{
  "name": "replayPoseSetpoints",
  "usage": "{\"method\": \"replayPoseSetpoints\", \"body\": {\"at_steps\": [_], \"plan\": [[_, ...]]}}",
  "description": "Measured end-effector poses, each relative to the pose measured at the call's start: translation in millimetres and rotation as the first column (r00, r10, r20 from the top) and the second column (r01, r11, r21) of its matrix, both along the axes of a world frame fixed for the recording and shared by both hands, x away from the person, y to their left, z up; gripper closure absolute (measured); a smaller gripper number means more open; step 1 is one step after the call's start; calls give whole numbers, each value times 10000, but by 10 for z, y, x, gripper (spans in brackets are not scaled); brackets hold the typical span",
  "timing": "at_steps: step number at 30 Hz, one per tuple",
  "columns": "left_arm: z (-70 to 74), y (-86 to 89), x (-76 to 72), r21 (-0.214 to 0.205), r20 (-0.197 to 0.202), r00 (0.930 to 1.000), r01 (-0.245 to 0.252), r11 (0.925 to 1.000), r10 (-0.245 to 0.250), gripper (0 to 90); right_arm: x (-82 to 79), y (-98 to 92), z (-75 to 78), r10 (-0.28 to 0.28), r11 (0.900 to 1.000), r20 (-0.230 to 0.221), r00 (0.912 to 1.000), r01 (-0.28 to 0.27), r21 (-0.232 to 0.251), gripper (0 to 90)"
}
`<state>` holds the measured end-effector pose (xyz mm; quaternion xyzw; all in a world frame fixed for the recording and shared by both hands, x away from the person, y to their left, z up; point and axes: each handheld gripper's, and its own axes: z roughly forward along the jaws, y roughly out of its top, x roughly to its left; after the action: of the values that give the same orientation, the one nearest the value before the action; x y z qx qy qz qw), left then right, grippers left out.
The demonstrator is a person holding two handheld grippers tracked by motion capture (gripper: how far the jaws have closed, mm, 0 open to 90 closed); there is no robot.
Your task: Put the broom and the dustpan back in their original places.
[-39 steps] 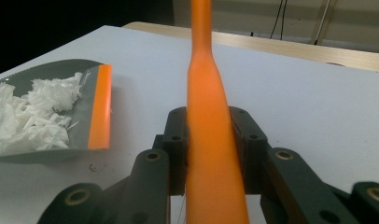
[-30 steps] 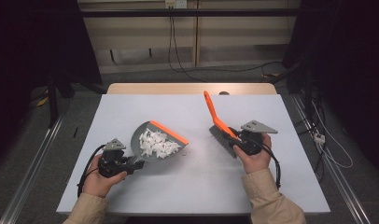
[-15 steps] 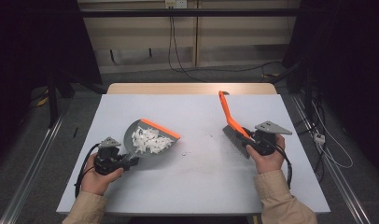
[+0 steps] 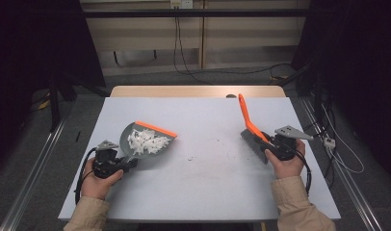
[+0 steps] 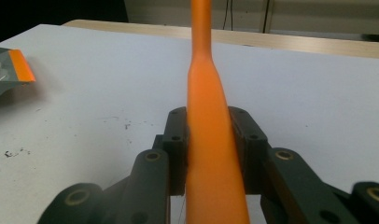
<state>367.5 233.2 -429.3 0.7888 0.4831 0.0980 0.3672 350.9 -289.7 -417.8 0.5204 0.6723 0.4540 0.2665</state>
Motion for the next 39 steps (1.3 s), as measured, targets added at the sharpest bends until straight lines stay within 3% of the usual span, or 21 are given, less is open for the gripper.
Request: {"method": "replayPoseSetpoints", "body": {"at_steps": [13, 19, 22, 26, 27, 33, 36, 39], "plan": [[-56, 113, 82, 105, -90, 9928, -1190, 9928, 1191, 628, -60, -389, -57, -1257, 9919, -17, 9921, 1256, -199, 711], [-99, 111, 109, 260, -15, 9884, -1520, 9880, 1521, 628, -33, -438, -90, -1660, 9822, 25, 9861, 1655, -886, 711], [-130, 80, 103, 120, -102, 9888, -1491, 9887, 1492, 625, -17, -403, -126, -1719, 9782, 24, 9851, 1709, -1176, 709], [-112, 19, 64, -118, 9, 9915, -1297, 9915, 1297, 586, -17, -330, -135, -1519, 9842, 19, 9884, 1514, -922, 682], [-103, 7, 52, -189, 90, 9914, -1301, 9913, 1303, 567, -21, -301, -127, -1427, 9877, 9, 9898, 1424, -640, 664], [-59, -83, -51, -720, 217, 9982, -545, 9959, 562, 485, -49, -153, -60, -857, 9962, 160, 9962, 859, -118, 524], [-49, -123, -79, -863, 332, 9992, -208, 9961, 237, 382, -57, -101, -62, -487, 9984, -8, 9988, 487, 290, 481], [-18, -100, -97, -1068, 539, 9978, -332, 9937, 392, 304, -85, -69, -70, -279, 9978, -30, 9996, 280, 600, 437]]}}
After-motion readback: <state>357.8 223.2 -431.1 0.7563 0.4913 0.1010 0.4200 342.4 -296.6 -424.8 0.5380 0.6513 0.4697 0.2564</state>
